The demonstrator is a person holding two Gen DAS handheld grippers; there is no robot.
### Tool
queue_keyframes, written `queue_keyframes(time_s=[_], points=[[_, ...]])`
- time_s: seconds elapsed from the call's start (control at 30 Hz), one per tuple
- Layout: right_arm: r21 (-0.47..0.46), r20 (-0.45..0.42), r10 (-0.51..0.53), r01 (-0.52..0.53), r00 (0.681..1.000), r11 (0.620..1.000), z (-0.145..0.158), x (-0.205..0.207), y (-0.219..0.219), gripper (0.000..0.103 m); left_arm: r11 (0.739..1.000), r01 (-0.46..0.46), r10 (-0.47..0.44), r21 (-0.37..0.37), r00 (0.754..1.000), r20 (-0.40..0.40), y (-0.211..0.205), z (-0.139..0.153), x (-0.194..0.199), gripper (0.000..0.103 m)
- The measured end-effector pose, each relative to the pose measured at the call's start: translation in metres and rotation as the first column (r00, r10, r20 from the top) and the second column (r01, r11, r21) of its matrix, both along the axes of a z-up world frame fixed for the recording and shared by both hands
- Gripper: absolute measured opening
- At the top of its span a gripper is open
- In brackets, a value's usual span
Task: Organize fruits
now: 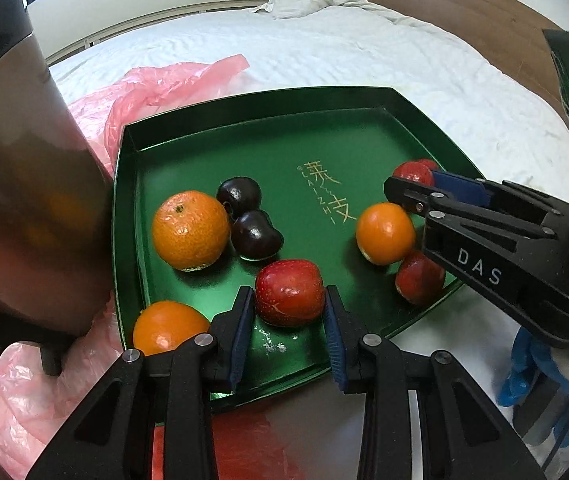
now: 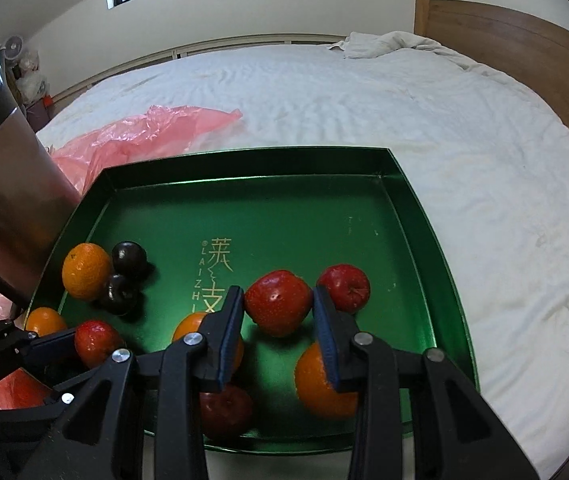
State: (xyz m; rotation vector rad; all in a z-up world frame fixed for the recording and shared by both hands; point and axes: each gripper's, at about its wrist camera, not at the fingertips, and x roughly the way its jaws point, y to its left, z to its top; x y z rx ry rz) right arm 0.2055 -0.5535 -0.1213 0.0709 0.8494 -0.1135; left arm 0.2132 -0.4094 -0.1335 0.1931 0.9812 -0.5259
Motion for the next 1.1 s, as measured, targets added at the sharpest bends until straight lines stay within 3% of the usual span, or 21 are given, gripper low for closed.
queue_keyframes(time_s=[0.1, 0.13, 0.17, 0.23, 0.37, 0.5, 0.57, 0.7, 0.8, 1.1], points=[[-0.016, -0.008, 0.001, -0.001, 1.000, 1.000, 0.002, -0.002, 0.002, 0.031, 1.000, -0.006, 0.006, 0.002, 1.000, 0.003, 0.001, 0.003, 0.001, 0.030], [-0.018, -0.008, -0.001, 0.001, 1.000, 1.000, 0.003, -0.002, 0.002, 0.037, 1.000, -0.008, 0.007, 0.003, 1.000, 0.005, 0.000, 0.004, 0.000, 0.031], [-0.021, -0.006, -0.006, 0.006, 1.000, 1.000, 0.004, -0.004, 0.002, 0.064, 1.000, -0.009, 0.009, 0.002, 1.000, 0.009, 0.000, 0.006, 0.001, 0.035], [-0.026, 0.000, -0.013, 0.013, 1.000, 1.000, 0.008, -0.006, 0.001, 0.081, 1.000, -0.014, 0.014, 0.009, 0.999, 0.035, -0.002, 0.008, -0.002, 0.036], [-0.043, -0.007, -0.021, 0.021, 1.000, 0.999, 0.015, -0.012, -0.002, 0.081, 1.000, -0.012, 0.011, 0.016, 0.999, 0.049, -0.004, 0.013, -0.005, 0.037], [-0.040, 0.019, -0.036, 0.037, 0.999, 0.999, 0.032, -0.027, -0.005, 0.083, 1.000, 0.004, -0.004, 0.004, 0.992, 0.125, -0.002, 0.030, -0.018, 0.037], [-0.031, 0.037, -0.038, 0.039, 0.999, 0.999, 0.042, -0.039, -0.003, 0.092, 1.000, 0.013, -0.010, -0.021, 0.990, 0.138, 0.003, 0.040, -0.027, 0.037], [-0.025, 0.067, -0.038, 0.040, 0.997, 0.999, 0.059, -0.067, 0.009, 0.100, 0.999, 0.024, -0.019, -0.038, 0.992, 0.123, 0.019, 0.059, -0.046, 0.037], [-0.014, 0.078, -0.033, 0.034, 0.996, 0.999, 0.066, -0.087, 0.022, 0.103, 0.998, 0.004, 0.002, -0.063, 0.995, 0.097, 0.039, 0.071, -0.060, 0.046], [0.019, 0.098, 0.021, -0.023, 0.995, 1.000, 0.075, -0.145, 0.087, 0.103, 0.995, -0.086, 0.095, -0.050, 0.977, 0.193, 0.108, 0.093, -0.115, 0.058]])
